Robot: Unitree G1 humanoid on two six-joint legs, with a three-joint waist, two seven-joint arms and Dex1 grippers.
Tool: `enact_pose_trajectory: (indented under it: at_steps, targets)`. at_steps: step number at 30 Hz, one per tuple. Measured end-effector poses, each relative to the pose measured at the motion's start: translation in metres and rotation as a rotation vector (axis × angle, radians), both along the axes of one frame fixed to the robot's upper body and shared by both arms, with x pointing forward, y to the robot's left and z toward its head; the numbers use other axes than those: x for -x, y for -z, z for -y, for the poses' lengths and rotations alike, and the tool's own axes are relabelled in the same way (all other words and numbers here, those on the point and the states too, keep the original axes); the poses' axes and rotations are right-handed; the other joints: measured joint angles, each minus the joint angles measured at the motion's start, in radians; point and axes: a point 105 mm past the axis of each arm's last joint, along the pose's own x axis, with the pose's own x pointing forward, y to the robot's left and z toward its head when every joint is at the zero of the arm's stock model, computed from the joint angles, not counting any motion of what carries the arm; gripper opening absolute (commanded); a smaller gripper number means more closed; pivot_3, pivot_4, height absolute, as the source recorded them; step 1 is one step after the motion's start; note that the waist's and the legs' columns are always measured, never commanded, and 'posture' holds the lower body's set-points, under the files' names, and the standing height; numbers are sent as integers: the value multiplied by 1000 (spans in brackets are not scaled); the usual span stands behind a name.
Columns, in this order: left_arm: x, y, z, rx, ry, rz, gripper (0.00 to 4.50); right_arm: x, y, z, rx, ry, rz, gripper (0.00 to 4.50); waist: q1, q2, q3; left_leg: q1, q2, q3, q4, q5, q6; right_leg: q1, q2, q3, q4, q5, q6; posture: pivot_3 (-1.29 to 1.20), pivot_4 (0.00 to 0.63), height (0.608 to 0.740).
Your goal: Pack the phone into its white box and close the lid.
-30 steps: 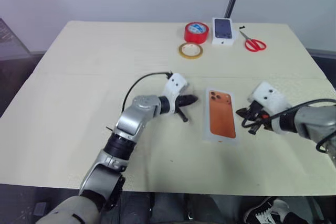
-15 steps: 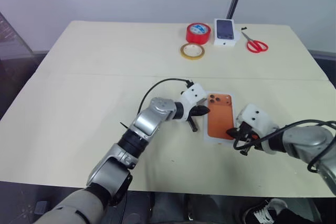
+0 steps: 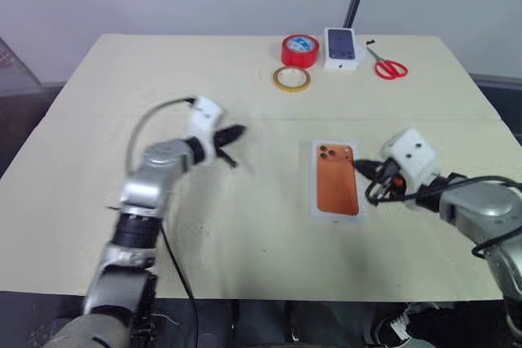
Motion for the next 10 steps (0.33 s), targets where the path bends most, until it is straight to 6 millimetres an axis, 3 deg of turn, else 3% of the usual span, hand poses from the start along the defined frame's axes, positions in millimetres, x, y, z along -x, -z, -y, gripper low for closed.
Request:
enact_pose_trajectory:
  at_steps: [5,7,10]
  targets:
    - [18,15,-86,-47,-248,-33,0,-16,-8,20,-180,59,27,33,7,-1,0,0,-1,-1,0,0,0,1,-1,0,-1,0,0,0,150,717]
    - [28,23,-104,-54,-310,-55,0,-17,-5,22,-202,48,14,33,9,-1,0,0,-1,-1,0,0,0,1,-2,0,-1,0,0,0,150,717]
    - [41,29,-110,-37,-332,-75,0,-17,0,22,-226,33,-7,33,9,-1,0,0,-1,-1,0,0,0,1,-2,0,-1,0,0,0,150,717]
